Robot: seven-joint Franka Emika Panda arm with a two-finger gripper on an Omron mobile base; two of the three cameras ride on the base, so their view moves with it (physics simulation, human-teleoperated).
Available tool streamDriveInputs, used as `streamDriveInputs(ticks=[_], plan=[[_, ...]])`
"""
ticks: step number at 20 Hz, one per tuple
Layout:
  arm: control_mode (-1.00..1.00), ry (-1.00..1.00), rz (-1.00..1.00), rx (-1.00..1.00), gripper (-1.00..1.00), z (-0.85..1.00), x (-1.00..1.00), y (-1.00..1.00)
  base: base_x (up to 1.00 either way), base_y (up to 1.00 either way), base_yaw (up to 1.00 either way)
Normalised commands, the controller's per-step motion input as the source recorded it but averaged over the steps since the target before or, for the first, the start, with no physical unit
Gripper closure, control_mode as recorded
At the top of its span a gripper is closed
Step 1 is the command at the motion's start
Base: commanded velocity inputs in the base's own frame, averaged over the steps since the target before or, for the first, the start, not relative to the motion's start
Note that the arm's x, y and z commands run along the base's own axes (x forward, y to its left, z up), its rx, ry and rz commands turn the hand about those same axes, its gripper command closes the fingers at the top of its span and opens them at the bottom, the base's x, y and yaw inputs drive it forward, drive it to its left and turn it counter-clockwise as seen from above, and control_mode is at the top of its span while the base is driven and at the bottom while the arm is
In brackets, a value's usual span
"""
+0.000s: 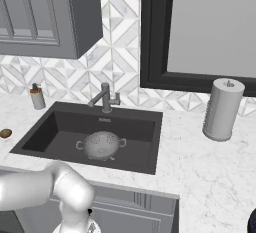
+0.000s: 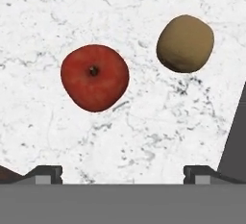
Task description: Put the colander in the sink, put the kiwi, kiwi, apple in the colander, and turn on the sink faucet and pour water over the colander.
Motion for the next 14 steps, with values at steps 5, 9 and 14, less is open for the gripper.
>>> streamDriveInputs(ticks=[5,9,14], plan=[[-1.00,0.04,0.00,-0.04,-1.00,-0.25,0.25,0.27,0.00,0.00,0.00],[-1.00,0.04,0.00,-0.03,-1.00,-0.23,0.24,0.16,0.00,0.00,0.00],[-1.00,0.05,0.00,-0.07,-1.00,-0.30,0.23,0.30,0.00,0.00,0.00]])
